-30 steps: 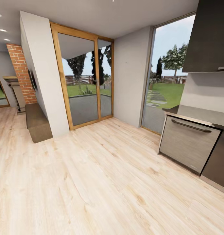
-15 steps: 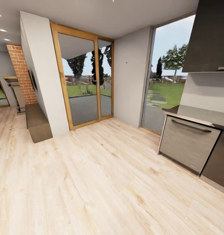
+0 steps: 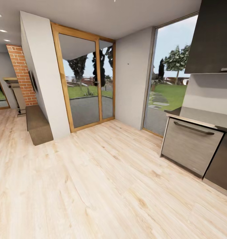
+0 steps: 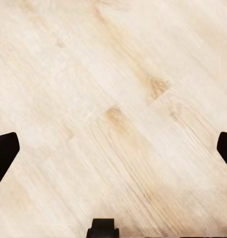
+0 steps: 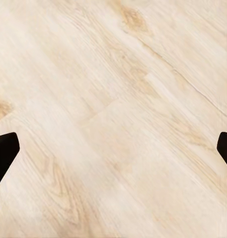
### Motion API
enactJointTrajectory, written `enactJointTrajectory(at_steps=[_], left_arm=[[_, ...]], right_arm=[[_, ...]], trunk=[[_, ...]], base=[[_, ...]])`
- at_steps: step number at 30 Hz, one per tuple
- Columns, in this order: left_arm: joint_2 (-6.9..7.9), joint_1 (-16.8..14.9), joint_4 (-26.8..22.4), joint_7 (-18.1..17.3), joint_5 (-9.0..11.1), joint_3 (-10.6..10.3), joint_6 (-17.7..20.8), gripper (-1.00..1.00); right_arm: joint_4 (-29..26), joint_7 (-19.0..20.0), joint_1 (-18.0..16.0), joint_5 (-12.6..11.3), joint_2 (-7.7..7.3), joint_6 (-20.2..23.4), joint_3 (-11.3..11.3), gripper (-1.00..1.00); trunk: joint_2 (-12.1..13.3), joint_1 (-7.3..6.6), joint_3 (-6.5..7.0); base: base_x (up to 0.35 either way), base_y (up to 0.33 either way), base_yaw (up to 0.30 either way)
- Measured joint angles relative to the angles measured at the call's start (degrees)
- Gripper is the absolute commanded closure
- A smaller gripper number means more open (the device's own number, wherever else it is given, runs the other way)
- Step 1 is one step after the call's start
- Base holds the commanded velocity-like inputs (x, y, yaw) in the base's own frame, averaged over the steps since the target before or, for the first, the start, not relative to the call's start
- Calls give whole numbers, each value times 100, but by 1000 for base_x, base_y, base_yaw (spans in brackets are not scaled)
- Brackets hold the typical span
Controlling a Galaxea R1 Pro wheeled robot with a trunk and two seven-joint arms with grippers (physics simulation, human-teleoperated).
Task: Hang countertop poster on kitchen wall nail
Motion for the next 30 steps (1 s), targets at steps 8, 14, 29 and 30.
enactJointTrajectory(at_steps=[8, 14, 29, 30], left_arm=[[11, 1, -293, -16, 17, 30, -5, -100], [44, 1, -270, -22, 17, 31, -10, -100], [46, 1, -262, -22, 17, 31, -8, -100], [46, 1, -262, -22, 17, 31, -9, -100]], right_arm=[[21, -3, 0, 20, 0, -1, 19, -100], [139, -4, 0, 59, -62, -5, 27, -100], [142, -4, 0, 54, -70, -5, 37, -100], [142, -4, 0, 54, -70, -5, 38, -100]], trunk=[[0, 0, 0], [0, -3, 0], [0, -4, 0], [0, -4, 0]], base=[[5, 0, 0], [247, 0, 0], [329, 0, 0], [332, 0, 0]])
